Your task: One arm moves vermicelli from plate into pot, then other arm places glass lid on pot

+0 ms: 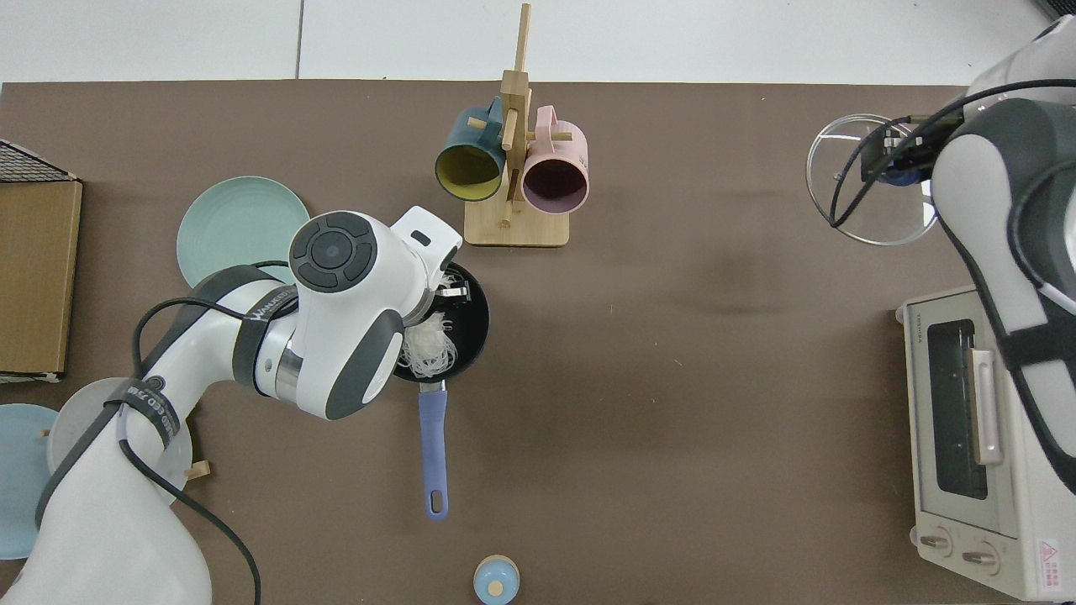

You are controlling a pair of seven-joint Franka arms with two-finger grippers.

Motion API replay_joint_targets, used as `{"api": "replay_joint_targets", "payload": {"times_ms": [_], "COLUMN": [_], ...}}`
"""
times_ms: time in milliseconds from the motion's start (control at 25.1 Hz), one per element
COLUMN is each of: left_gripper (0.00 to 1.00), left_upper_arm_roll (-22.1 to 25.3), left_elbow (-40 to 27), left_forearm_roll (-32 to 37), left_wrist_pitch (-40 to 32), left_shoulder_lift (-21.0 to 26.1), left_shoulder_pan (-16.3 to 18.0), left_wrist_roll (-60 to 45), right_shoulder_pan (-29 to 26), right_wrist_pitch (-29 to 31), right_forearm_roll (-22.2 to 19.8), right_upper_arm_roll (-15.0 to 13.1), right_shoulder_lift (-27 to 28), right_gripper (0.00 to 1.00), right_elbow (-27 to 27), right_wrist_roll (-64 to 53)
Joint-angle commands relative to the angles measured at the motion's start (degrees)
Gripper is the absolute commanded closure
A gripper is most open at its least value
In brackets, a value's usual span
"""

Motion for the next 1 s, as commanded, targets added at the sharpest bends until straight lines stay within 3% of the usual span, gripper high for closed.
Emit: {"api": "replay_joint_targets", "payload": {"times_ms": [0, 40, 80, 160, 319, 439, 558, 758, 957], "left_gripper": [1.0, 1.0, 0.91, 0.0, 0.0, 0.0, 0.0, 0.0, 0.0], "left_upper_arm_roll": [0.1, 0.1, 0.1, 0.1, 0.2, 0.4, 0.7, 1.7, 5.9], "left_elbow": [-4.0, -4.3, -4.3, -4.2, -3.3, -2.2, 2.0, 8.4, 12.1], "left_forearm_roll": [1.4, 1.4, 1.4, 1.4, 1.4, 1.4, 1.3, 1.3, 0.6], "left_wrist_pitch": [2.7, 3.1, 3.2, 3.1, 2.1, -0.6, -8.2, -17.5, -20.7], "left_shoulder_lift": [-1.5, -1.5, -1.5, -1.2, -1.7, -3.6, -5.0, -7.0, -7.4], "left_shoulder_pan": [-0.8, -0.8, -0.8, -0.7, -0.7, 0.0, 0.2, 0.6, 2.8], "left_wrist_roll": [-2.0, -2.0, -1.7, -1.1, -1.3, -1.0, -0.7, 0.3, 10.8], "right_shoulder_pan": [-0.5, -0.7, -0.8, -0.9, -0.4, 0.1, 0.4, 7.1, 18.2], "right_wrist_pitch": [0.7, 0.7, 0.9, 2.1, 6.2, 6.5, 6.3, 6.2, 4.8], "right_forearm_roll": [1.1, 1.1, 1.1, 1.0, 0.9, 0.6, 0.5, -1.0, -4.7], "right_upper_arm_roll": [0.3, 0.3, 0.3, 0.3, 0.3, 0.4, 0.7, 0.7, 0.7], "right_shoulder_lift": [-14.8, -16.5, -18.4, -21.4, -25.0, -25.1, -25.2, -25.6, -25.2], "right_gripper": [1.0, 1.0, 1.0, 1.0, 1.0, 1.0, 1.0, 1.0, 1.0], "right_elbow": [-18.0, -20.0, -22.1, -26.0, -32.6, -32.8, -32.7, -31.9, -29.1], "right_wrist_roll": [-3.5, -3.5, -3.6, -3.6, -2.5, -0.5, 0.5, 9.2, 21.3]}}
